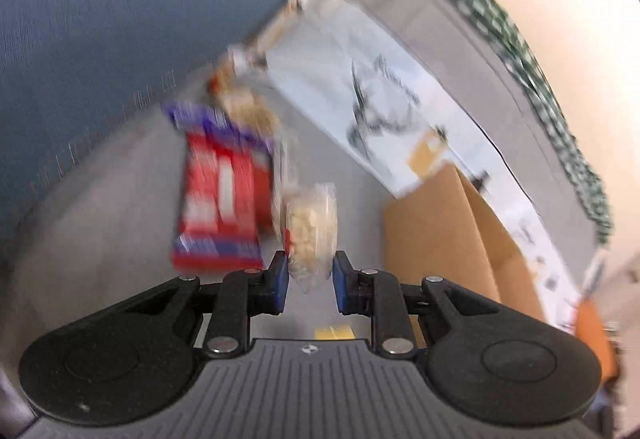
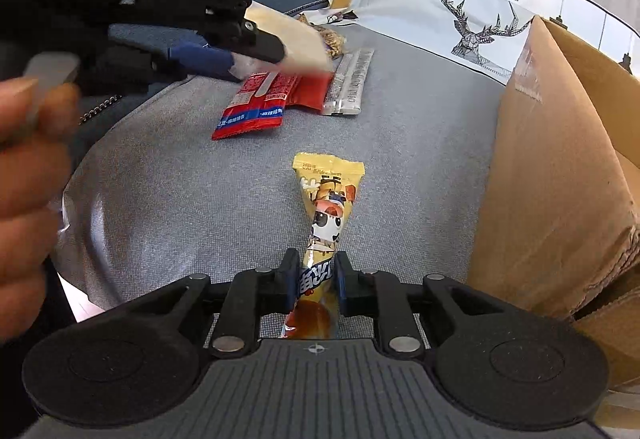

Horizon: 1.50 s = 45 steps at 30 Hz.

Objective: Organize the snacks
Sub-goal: 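Grasp the yellow cartoon snack with the right gripper while the left grasps the cracker pack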

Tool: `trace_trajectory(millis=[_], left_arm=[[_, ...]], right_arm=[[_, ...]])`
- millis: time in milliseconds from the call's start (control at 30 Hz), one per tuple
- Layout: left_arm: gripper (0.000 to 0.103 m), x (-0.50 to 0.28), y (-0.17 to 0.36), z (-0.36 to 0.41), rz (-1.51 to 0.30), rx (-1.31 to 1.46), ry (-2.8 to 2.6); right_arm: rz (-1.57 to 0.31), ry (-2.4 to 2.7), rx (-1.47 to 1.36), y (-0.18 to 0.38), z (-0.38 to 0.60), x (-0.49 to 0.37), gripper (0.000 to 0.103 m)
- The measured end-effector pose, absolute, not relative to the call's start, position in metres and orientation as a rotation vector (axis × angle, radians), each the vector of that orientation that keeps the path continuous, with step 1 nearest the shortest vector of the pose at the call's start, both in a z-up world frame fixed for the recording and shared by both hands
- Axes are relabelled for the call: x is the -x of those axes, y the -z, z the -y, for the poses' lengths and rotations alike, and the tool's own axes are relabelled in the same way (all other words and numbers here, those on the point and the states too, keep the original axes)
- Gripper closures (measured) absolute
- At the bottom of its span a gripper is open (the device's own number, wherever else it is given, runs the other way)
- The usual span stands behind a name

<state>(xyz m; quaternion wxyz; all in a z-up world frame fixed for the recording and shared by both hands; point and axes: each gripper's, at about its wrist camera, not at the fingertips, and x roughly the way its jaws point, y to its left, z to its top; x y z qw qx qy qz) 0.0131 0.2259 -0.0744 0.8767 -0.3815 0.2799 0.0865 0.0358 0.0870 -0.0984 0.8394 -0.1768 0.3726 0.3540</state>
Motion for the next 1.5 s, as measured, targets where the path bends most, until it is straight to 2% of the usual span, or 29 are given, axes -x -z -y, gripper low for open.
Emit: trace_trajectory(millis=[233, 300, 433, 500, 700, 967, 1033, 1067, 1333, 1500], left_arm=[[0.076, -0.004, 0.094, -0.223, -0.727, 0.805, -0.314], [0.066, 0.000, 0.091, -0.223, -0.716, 0.780, -0.353], [0.056, 0.001, 0.080, -0.213, -0.681, 0.656, -0.415], [0.045, -0.004, 0.072, -0.205, -0.663, 0.568, -0.431], [0.030, -0.020, 0.062, -0.184, -0.616, 0.350, -0.413], [0.033, -0.058, 0.088, -0.142, -0.709, 0.045, -0.297], [0.049, -0.062, 0.097, -0.139, -0.752, 0.023, -0.294], [0.063, -0.062, 0.100, -0.142, -0.771, 0.039, -0.286], [0.063, -0.034, 0.084, -0.169, -0.778, 0.310, -0.301], [0.062, -0.026, 0.085, -0.170, -0.838, 0.348, -0.338]], right_arm=[[-0.798, -0.759, 0.349, 0.099, -0.085, -0.037, 0.083], [-0.791, -0.764, 0.340, 0.098, -0.084, -0.037, 0.083], [-0.785, -0.775, 0.325, 0.098, -0.080, -0.039, 0.083], [-0.786, -0.773, 0.321, 0.097, -0.080, -0.040, 0.083], [-0.813, -0.755, 0.289, 0.097, -0.076, -0.043, 0.083], [-0.843, -0.748, 0.306, 0.099, -0.079, -0.045, 0.083], [-0.845, -0.747, 0.310, 0.099, -0.079, -0.046, 0.083], [-0.847, -0.747, 0.309, 0.099, -0.078, -0.046, 0.082], [-0.849, -0.738, 0.300, 0.098, -0.079, -0.048, 0.083], [-0.854, -0.736, 0.280, 0.096, -0.076, -0.047, 0.083]])
